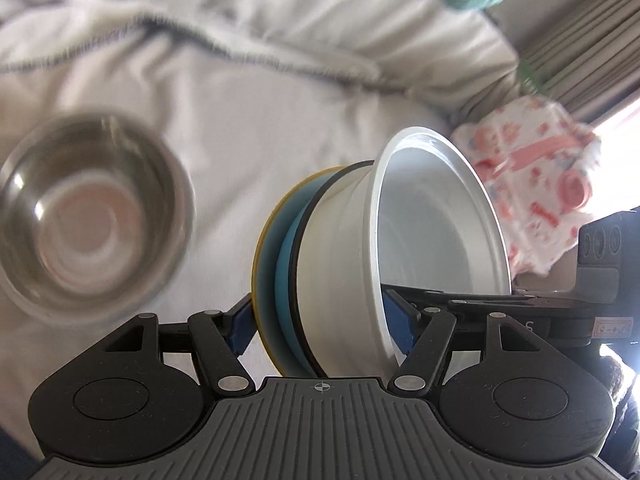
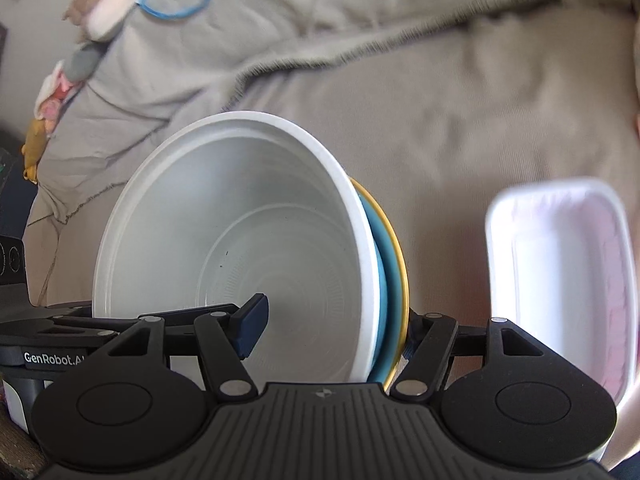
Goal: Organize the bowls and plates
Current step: 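Lift the bowl stack with both grippers and lower it onto the steel bowl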
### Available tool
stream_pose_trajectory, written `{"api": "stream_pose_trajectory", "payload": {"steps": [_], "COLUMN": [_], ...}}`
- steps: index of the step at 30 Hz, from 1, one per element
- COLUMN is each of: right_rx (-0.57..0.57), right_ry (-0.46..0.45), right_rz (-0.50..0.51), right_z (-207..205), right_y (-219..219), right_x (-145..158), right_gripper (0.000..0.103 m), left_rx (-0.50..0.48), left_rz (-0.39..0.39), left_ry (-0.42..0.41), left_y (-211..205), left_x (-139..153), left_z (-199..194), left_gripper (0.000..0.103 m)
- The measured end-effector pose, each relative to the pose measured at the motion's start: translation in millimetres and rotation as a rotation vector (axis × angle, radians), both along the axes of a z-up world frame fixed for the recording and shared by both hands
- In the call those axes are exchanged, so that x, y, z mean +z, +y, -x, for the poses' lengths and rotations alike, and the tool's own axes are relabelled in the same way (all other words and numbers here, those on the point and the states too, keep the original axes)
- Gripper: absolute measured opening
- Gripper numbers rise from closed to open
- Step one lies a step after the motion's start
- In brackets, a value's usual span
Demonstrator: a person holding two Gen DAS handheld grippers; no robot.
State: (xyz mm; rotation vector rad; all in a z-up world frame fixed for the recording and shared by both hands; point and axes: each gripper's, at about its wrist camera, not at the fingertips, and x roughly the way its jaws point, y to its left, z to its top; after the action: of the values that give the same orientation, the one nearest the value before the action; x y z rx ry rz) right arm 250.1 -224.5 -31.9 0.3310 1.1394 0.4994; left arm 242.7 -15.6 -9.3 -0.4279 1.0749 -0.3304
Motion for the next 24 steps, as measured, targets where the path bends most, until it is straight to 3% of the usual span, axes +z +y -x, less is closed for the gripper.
{"api": "stream_pose_trajectory", "payload": {"steps": [5, 9, 15, 20, 24], "right_rx": [0.047, 0.112, 0.189, 0.19, 0.183], "right_ry": [-0.086, -0.108, -0.001, 0.094, 0.058], "right_rz": [-0.016, -0.045, -0.038, 0.015, 0.069], "right_z": [-14.4, -36.7, -77.2, -88.7, -90.1], "right_y": [42.9, 97.0, 173.7, 194.3, 197.7], "right_x": [36.3, 43.8, 5.1, -31.9, -29.6], "right_gripper": [0.066, 0.067, 0.066, 0.066, 0.066], "left_rx": [0.042, 0.106, 0.197, 0.209, 0.206], "left_rz": [-0.005, -0.039, -0.043, 0.019, 0.045], "left_ry": [-0.052, -0.07, -0.008, 0.061, 0.038], "left_y": [50.5, 96.4, 150.7, 172.8, 174.2], "left_x": [34.5, 41.9, 1.8, -40.3, -50.1], "left_z": [-4.4, -6.3, -12.2, -17.8, -18.2], "left_gripper": [0.071, 0.071, 0.071, 0.07, 0.069]}}
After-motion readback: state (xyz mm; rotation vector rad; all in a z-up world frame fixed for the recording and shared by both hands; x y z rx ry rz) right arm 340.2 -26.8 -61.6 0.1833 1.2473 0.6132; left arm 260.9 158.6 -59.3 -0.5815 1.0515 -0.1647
